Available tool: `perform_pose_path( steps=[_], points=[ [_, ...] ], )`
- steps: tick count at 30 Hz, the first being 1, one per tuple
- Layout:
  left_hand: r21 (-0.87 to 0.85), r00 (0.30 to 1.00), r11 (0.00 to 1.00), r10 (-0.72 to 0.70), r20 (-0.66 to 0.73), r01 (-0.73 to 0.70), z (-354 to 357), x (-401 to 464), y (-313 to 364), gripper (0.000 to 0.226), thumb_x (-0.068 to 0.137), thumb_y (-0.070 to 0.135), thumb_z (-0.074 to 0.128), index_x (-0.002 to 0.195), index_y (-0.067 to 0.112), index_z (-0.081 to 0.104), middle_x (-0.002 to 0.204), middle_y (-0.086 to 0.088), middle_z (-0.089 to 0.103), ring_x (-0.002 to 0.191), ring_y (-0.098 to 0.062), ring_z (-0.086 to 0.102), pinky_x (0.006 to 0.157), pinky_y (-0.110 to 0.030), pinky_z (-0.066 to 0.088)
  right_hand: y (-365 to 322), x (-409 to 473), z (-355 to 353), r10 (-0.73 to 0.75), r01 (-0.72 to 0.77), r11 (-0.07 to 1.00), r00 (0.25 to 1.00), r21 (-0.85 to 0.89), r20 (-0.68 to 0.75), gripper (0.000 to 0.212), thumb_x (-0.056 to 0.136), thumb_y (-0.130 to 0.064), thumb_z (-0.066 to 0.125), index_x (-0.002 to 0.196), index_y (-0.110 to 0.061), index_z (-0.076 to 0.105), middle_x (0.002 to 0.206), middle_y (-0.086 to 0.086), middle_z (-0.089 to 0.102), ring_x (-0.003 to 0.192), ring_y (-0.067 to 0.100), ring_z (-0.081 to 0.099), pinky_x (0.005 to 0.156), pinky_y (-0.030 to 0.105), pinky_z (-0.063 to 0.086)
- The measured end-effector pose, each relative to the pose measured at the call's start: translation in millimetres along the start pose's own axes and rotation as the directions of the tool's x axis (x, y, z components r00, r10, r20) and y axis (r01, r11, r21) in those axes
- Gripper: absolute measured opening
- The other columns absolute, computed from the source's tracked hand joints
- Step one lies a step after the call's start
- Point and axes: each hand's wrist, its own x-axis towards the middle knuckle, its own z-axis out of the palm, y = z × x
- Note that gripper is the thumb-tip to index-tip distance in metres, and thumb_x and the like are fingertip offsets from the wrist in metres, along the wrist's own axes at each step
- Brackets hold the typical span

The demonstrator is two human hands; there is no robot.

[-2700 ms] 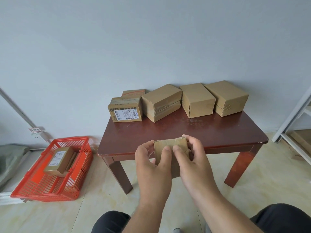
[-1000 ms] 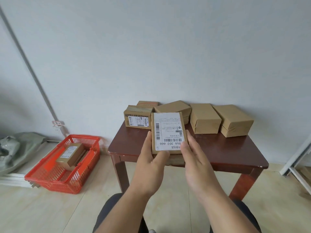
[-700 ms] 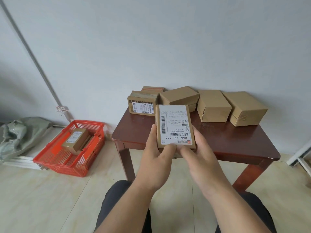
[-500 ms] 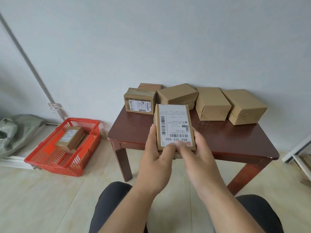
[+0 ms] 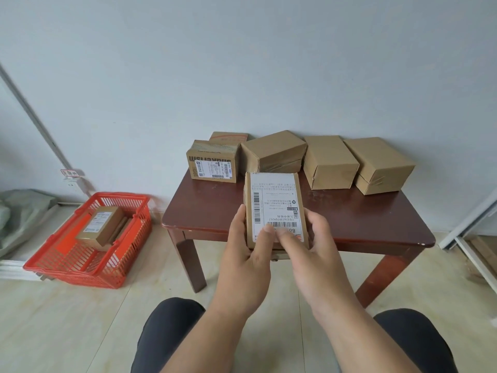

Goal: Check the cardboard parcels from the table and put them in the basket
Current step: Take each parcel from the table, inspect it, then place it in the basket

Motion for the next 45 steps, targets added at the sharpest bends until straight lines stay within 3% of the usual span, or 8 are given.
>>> perform_pose_path(
  steps=[10, 14, 18, 21, 28, 34, 37, 45],
  points=[
    [-0.019, 0.999, 0.999, -0.036, 0.013, 0.037, 5, 0, 2, 0.044, 0.105, 0.017, 0.061, 0.145, 0.031, 0.046, 0.124, 0.022, 0.073, 0.118, 0.003, 0.067, 0.092, -0.011, 0.052, -1, -2, -3, -0.021, 0.020, 1.000, 1.000, 0.014, 0.013, 0.033, 0.104, -0.028, 0.065, 0.133, -0.043, 0.061, 0.118, -0.023, 0.076, 0.112, 0.001, 0.071, 0.098, 0.028, 0.053],
    [0.043, 1.000, 0.999, -0.012, 0.019, 0.011, 1, 11, 0, 0.039, 0.100, 0.045, 0.059, 0.139, 0.045, 0.059, 0.137, 0.010, 0.068, 0.135, -0.017, 0.060, 0.110, -0.041, 0.051, -2, -4, -4, -0.029, 0.028, 0.999, 0.999, 0.024, 0.037, 0.035, 0.103, -0.026, 0.067, 0.134, -0.041, 0.061, 0.120, -0.019, 0.077, 0.113, 0.004, 0.072, 0.099, 0.030, 0.053],
    [0.088, 0.999, 0.995, 0.038, 0.010, -0.039, -1, 15, 0, 0.033, 0.099, 0.051, 0.054, 0.131, 0.049, 0.063, 0.132, 0.015, 0.070, 0.136, -0.025, 0.057, 0.110, -0.047, 0.049, 3, -4, -2, -0.027, 0.027, 1.000, 1.000, -0.008, -0.015, 0.041, 0.098, -0.031, 0.074, 0.136, -0.040, 0.061, 0.121, -0.019, 0.075, 0.108, -0.004, 0.071, 0.091, 0.024, 0.055],
    [0.111, 0.998, 0.992, 0.061, 0.014, -0.062, 0, 14, -3, 0.035, 0.100, 0.051, 0.053, 0.133, 0.047, 0.062, 0.133, 0.014, 0.069, 0.138, -0.024, 0.055, 0.110, -0.046, 0.049, 3, 0, -1, -0.025, 0.024, 1.000, 0.998, -0.009, -0.056, 0.033, 0.097, -0.032, 0.075, 0.127, -0.041, 0.064, 0.116, -0.020, 0.076, 0.102, -0.007, 0.070, 0.082, 0.017, 0.055],
    [0.061, 1.000, 0.998, 0.007, -0.023, -0.006, 2, 12, -4, 0.038, 0.094, 0.055, 0.062, 0.131, 0.049, 0.062, 0.137, 0.012, 0.066, 0.136, -0.020, 0.058, 0.106, -0.043, 0.054, 5, 7, 0, -0.013, 0.013, 1.000, 0.993, 0.001, -0.116, 0.026, 0.093, -0.042, 0.076, 0.117, -0.039, 0.065, 0.111, -0.021, 0.076, 0.104, -0.001, 0.072, 0.091, 0.032, 0.059],
    [-0.044, 0.988, 0.994, -0.102, -0.117, 0.097, -1, 16, -1, 0.032, 0.099, 0.045, 0.068, 0.127, 0.035, 0.056, 0.130, 0.006, 0.069, 0.107, -0.006, 0.073, 0.083, -0.025, 0.061, 7, 2, -1, -0.024, 0.022, 0.999, 0.997, -0.035, -0.074, 0.028, 0.093, -0.043, 0.076, 0.119, -0.039, 0.064, 0.111, -0.027, 0.074, 0.104, -0.010, 0.067, 0.078, 0.013, 0.055],
    [-0.048, 0.989, 0.995, -0.097, -0.113, 0.092, 2, 14, -1, 0.032, 0.099, 0.044, 0.068, 0.126, 0.033, 0.057, 0.132, 0.002, 0.067, 0.105, -0.007, 0.074, 0.076, -0.019, 0.060, 7, 5, -1, -0.003, 0.001, 1.000, 0.995, -0.018, -0.101, 0.027, 0.092, -0.040, 0.078, 0.115, -0.037, 0.065, 0.108, -0.025, 0.075, 0.101, -0.007, 0.070, 0.077, 0.018, 0.056],
    [0.033, 0.991, 0.999, -0.026, -0.130, 0.030, 5, 6, -8, 0.037, 0.093, 0.046, 0.074, 0.124, 0.036, 0.056, 0.133, 0.003, 0.060, 0.116, -0.007, 0.066, 0.082, -0.028, 0.064, 6, 10, -1, 0.031, -0.040, 0.998, 0.980, -0.045, -0.195, 0.036, 0.085, -0.056, 0.077, 0.108, -0.031, 0.064, 0.098, -0.012, 0.078, 0.086, 0.000, 0.075, 0.071, 0.028, 0.059]
  ],
)
